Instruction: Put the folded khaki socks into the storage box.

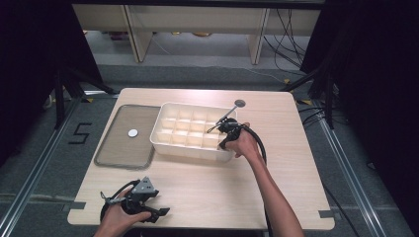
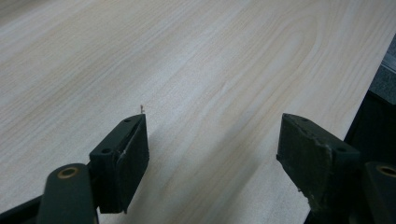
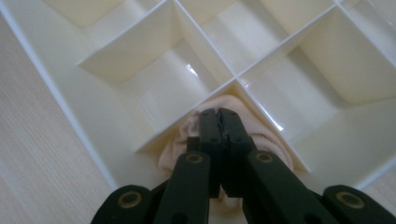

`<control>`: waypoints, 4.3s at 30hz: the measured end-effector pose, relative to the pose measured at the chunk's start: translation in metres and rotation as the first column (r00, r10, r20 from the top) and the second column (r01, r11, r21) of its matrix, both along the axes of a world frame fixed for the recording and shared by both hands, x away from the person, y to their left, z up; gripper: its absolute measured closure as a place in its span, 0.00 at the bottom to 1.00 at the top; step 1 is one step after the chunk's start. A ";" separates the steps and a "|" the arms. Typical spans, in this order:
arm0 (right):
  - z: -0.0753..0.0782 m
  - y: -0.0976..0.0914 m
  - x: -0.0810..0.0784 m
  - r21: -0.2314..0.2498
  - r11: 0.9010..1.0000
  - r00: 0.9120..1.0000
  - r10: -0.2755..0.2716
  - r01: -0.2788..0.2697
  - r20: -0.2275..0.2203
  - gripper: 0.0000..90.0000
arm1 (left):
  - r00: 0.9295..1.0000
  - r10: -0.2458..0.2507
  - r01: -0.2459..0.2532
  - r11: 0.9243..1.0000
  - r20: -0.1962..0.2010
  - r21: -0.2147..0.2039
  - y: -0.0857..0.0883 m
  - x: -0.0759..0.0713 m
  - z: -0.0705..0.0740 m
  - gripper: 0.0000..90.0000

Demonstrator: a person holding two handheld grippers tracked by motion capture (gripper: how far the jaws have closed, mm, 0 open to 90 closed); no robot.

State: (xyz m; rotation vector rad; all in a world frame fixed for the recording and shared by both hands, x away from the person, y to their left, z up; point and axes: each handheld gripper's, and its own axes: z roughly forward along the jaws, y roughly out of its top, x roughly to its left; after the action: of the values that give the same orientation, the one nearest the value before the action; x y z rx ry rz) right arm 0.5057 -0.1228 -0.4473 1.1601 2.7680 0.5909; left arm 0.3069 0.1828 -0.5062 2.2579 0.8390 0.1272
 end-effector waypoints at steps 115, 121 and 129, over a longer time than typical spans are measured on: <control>0.020 -0.052 -0.130 0.407 0.913 0.968 -0.137 0.041 0.208 0.18 | 0.999 0.044 -0.044 0.999 0.022 -0.002 0.011 0.006 0.002 0.27; 0.015 -0.052 -0.136 0.401 0.916 0.967 -0.124 0.026 0.221 0.18 | 0.999 0.041 -0.041 0.999 0.020 -0.005 0.011 0.005 0.002 0.27; 0.006 -0.050 -0.141 0.398 0.917 0.967 -0.090 -0.013 0.238 0.19 | 0.999 0.033 -0.033 0.999 0.027 -0.011 0.010 0.005 0.002 0.26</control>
State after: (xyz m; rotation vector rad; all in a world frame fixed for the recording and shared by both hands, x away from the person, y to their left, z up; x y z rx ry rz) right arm 0.3643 -0.1727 -0.4411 1.1044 2.4676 1.2470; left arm 0.3120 0.1926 -0.5042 2.2281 0.8608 0.1683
